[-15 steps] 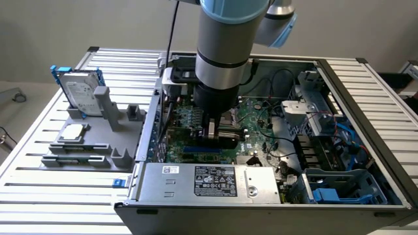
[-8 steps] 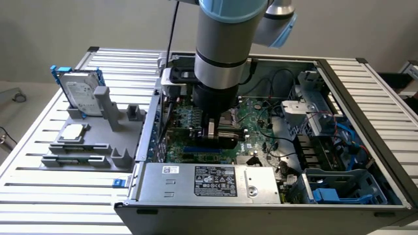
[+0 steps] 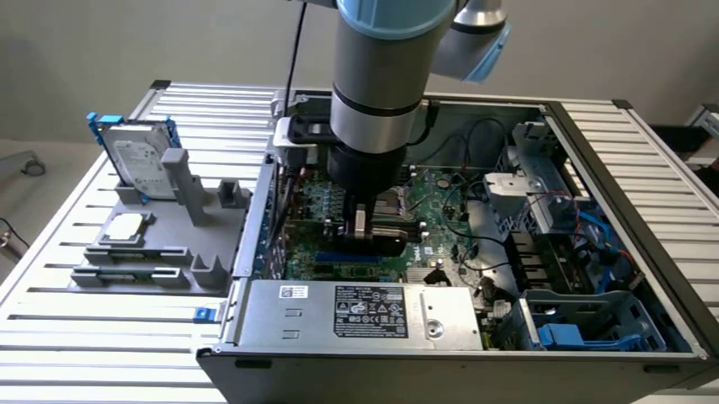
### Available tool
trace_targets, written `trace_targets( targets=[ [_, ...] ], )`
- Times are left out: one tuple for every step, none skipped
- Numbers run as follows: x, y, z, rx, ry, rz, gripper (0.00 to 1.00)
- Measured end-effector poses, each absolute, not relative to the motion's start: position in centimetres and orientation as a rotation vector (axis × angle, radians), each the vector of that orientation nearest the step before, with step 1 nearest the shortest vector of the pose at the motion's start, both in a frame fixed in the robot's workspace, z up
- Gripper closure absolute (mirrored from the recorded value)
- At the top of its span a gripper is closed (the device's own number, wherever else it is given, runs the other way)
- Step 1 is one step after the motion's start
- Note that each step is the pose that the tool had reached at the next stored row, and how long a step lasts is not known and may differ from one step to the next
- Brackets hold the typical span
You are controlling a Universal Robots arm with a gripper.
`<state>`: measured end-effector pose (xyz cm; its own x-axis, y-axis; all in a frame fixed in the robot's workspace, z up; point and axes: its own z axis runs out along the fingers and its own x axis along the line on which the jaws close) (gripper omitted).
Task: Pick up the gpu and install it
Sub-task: 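Insert the gpu into the slot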
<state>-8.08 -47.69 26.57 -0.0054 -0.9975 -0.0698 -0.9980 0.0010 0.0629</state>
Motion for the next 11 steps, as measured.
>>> trace_targets(
  targets=[
    [-8.09,-47.69,26.57,-2.212,2.219,0.147,0.74],
    [-8.11,-47.69,26.56,-2.212,2.219,0.147,0.74],
    [-8.11,-47.69,26.55,-2.212,2.219,0.146,0.74],
    [-8.11,-47.69,26.55,-2.212,2.219,0.146,0.74],
    [-8.12,-47.69,26.52,-2.211,2.219,0.145,0.74],
    [-8.13,-47.68,26.49,-2.211,2.218,0.145,0.74],
    [-8.14,-47.68,26.46,-2.211,2.218,0.144,0.74],
    [-8.16,-47.67,26.43,-2.211,2.218,0.144,0.74],
    [-8.17,-47.67,26.4,-2.211,2.219,0.144,0.74],
    [-8.19,-47.65,26.35,-2.211,2.219,0.144,0.74],
    [-8.19,-47.65,26.32,-2.212,2.219,0.144,0.74]
  ],
)
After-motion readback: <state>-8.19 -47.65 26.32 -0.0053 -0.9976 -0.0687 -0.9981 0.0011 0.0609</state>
